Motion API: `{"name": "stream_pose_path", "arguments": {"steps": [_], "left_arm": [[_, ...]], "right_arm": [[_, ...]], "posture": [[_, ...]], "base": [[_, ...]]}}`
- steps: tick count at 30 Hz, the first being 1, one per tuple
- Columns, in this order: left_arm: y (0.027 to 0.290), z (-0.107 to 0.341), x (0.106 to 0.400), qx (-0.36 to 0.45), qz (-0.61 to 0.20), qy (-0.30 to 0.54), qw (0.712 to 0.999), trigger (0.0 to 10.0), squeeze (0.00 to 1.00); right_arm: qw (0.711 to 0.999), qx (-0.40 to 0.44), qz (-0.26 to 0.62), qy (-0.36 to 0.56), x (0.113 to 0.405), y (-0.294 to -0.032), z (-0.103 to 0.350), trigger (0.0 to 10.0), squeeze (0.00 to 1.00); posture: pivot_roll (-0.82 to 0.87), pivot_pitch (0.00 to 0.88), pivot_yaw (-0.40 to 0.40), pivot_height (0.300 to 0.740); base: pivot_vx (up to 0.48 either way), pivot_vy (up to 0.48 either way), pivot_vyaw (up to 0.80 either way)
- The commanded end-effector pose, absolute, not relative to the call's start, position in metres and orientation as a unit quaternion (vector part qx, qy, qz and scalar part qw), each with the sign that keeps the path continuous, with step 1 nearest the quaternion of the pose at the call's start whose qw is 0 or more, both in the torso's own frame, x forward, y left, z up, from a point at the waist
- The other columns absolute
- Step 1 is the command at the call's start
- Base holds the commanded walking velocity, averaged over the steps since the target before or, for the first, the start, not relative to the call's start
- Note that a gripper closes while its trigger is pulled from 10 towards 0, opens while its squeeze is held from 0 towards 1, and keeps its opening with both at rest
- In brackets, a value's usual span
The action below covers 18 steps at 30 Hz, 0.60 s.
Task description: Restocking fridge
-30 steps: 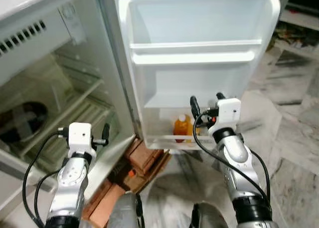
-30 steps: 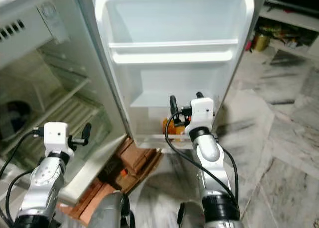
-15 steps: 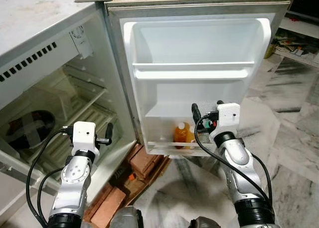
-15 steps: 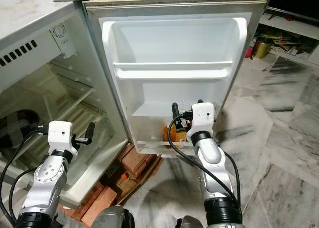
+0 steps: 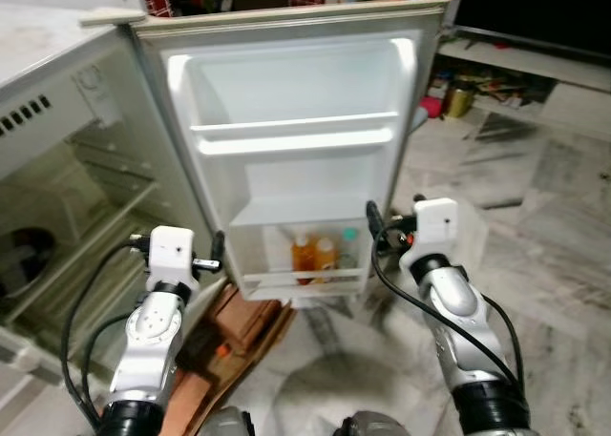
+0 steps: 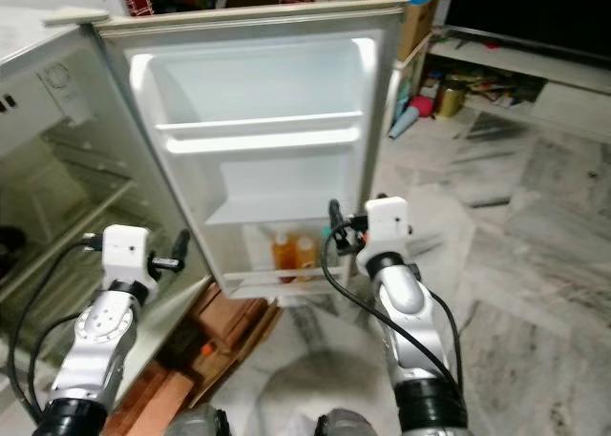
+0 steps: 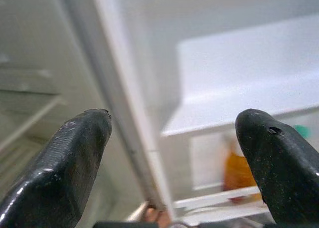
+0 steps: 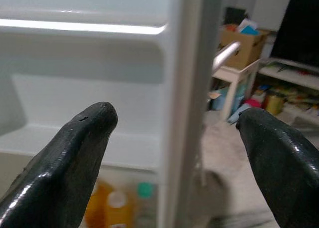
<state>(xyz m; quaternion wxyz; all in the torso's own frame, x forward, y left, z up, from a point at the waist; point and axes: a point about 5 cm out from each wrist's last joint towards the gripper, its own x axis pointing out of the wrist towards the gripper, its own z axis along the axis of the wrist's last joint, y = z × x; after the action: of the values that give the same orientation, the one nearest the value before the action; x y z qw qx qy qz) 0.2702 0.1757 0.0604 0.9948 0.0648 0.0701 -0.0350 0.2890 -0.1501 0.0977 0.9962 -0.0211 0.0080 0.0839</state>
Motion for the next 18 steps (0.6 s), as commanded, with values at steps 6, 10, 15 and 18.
{"name": "stream_pose_path", "arguments": {"steps": [6,10,15,18], "left_arm": [[0.188,0.058,0.270,0.083,-0.012,0.076,0.994,10.0,0.00],[0.189,0.057,0.271,0.090,-0.009,0.079,0.993,10.0,0.00],[0.198,0.050,0.269,0.082,0.014,0.099,0.992,10.0,0.00],[0.199,0.053,0.270,0.084,0.016,0.092,0.992,10.0,0.00]], "right_arm": [[0.994,-0.036,0.102,0.004,0.291,-0.141,0.099,10.0,0.00],[0.993,-0.042,0.115,-0.008,0.291,-0.139,0.102,10.0,0.00],[0.990,-0.043,0.131,-0.042,0.291,-0.129,0.111,10.0,0.00],[0.989,-0.031,0.135,-0.051,0.291,-0.125,0.113,10.0,0.00]], "posture": [[-0.01,0.000,0.024,0.740],[0.00,0.000,0.024,0.740],[0.00,0.000,0.026,0.740],[0.00,0.000,0.028,0.740]], "base": [[0.000,-0.480,0.00],[0.000,-0.480,0.00],[0.000,-0.469,0.00],[0.000,-0.462,0.00]]}}
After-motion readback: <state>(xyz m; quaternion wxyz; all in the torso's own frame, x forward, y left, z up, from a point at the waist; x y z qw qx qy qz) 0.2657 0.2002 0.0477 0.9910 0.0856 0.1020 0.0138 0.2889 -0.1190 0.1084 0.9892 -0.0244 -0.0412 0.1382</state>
